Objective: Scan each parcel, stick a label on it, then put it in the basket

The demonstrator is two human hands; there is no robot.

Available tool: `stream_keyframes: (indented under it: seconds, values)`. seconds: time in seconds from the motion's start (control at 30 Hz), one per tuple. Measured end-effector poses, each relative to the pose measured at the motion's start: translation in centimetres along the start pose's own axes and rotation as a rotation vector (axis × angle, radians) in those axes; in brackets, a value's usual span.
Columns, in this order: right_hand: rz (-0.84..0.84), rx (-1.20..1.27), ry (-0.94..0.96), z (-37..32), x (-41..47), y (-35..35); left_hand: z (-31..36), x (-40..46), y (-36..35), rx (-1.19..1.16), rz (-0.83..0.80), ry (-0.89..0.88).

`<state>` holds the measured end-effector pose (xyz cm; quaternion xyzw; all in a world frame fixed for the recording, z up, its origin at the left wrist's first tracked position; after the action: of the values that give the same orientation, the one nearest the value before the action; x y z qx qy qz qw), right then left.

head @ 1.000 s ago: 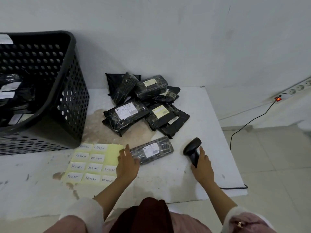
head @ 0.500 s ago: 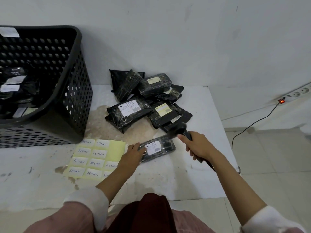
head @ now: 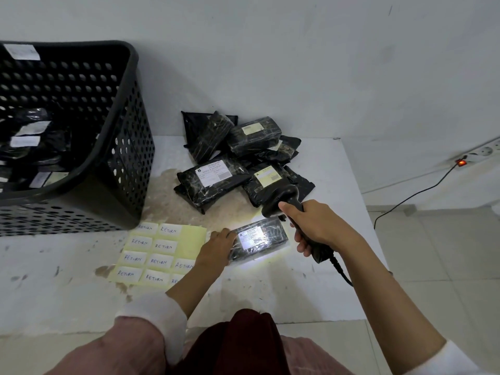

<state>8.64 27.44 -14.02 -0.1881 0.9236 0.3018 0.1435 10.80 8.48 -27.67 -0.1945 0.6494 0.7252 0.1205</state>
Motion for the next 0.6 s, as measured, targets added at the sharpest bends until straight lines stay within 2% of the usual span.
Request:
stream_keyframes:
  seconds: [0.6]
  values:
    - [-0.050,0.066,-0.020,-0.7,-1.0,0.2,0.0,-0.1,0.2,-0.036,0.030,0.006]
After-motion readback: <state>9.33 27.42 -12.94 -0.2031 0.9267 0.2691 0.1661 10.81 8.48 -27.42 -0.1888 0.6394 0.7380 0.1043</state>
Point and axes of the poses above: each hand's wrist, its own x-axis towards the middle knuckle, its own y-axis out of the back of the hand, z = x × y, the point moved 9 cm from there along x, towards the middle knuckle, and after that the axes turned 15 degrees about y, right-handed, at the moved point
